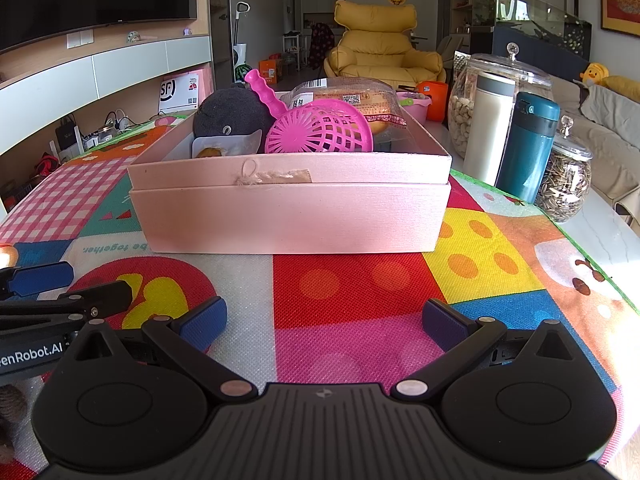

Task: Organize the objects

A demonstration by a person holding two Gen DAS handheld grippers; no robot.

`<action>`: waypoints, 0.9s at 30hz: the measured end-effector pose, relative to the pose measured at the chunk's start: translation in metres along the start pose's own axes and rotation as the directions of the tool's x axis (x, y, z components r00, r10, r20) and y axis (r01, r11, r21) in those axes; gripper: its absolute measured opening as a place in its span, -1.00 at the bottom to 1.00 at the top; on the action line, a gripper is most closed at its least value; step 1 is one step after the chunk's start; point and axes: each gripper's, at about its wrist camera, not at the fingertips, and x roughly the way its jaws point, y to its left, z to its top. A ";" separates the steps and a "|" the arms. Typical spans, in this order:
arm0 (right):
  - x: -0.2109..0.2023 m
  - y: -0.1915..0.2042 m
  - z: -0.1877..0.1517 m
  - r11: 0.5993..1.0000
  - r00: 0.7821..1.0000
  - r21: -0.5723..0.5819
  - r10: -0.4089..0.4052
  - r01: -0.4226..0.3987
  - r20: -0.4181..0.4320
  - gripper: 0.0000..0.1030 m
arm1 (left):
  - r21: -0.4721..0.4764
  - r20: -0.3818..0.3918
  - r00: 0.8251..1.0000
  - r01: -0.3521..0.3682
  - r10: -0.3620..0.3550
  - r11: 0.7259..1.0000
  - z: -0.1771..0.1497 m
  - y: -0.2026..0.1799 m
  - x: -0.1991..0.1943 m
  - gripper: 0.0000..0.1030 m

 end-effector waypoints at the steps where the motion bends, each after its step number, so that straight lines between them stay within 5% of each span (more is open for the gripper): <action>1: 0.000 0.000 0.000 1.000 1.000 0.000 0.000 0.000 0.000 1.00 | 0.004 0.000 1.000 -0.004 0.004 1.000 0.000 -0.001 0.000 0.42; 27: 0.000 0.000 0.000 1.000 1.000 0.000 0.000 0.000 0.000 1.00 | -0.007 0.000 1.000 0.003 -0.003 1.000 0.001 0.000 0.002 0.43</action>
